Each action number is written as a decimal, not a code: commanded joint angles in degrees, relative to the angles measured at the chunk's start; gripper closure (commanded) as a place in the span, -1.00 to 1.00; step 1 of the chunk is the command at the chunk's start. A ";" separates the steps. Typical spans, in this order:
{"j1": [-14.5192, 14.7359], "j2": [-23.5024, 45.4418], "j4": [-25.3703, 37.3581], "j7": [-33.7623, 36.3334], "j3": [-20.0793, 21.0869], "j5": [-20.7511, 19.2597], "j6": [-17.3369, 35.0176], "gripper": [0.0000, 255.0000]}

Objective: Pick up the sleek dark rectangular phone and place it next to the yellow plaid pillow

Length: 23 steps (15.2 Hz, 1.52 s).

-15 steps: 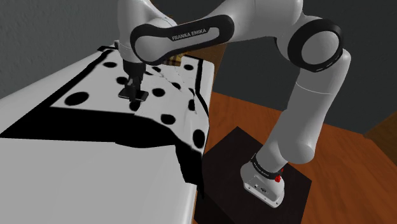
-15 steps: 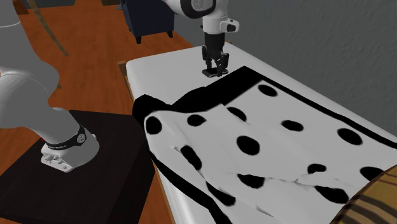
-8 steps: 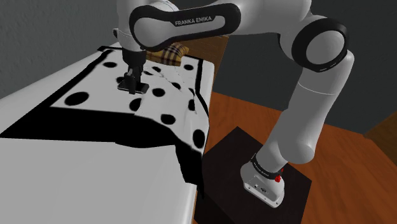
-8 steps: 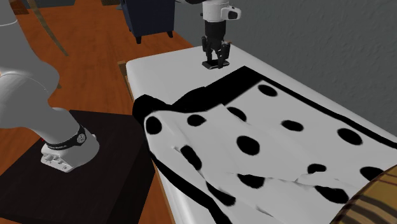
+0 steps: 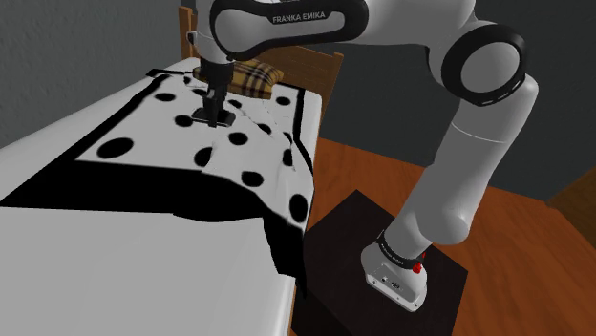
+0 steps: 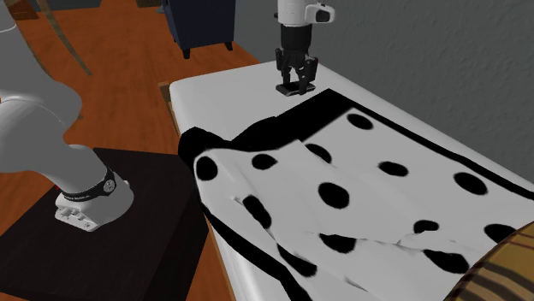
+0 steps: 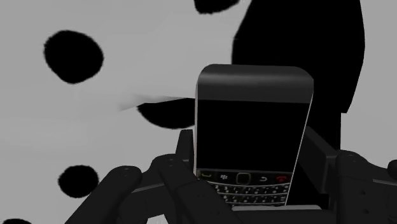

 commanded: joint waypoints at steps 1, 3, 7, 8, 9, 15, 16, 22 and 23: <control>-1.65 -0.74 -1.04 -2.80 -1.01 0.44 0.48 1.00; -3.20 -1.13 -1.55 -5.45 -2.03 0.81 0.76 1.00; -6.23 -1.27 -1.73 -10.74 -4.11 1.45 1.07 1.00; -6.99 -1.17 -1.60 -12.05 -4.62 1.60 1.10 1.00; -7.73 -1.02 -1.40 -13.36 -5.14 1.74 1.11 1.00; -12.18 0.97 1.29 -21.09 -8.12 2.60 0.71 1.00; -12.92 1.49 2.00 -22.35 -8.58 2.76 0.56 1.00; -17.40 5.70 7.88 -29.75 -11.18 3.80 -0.90 1.00; -18.17 6.60 9.16 -30.94 -11.56 4.00 -1.26 1.00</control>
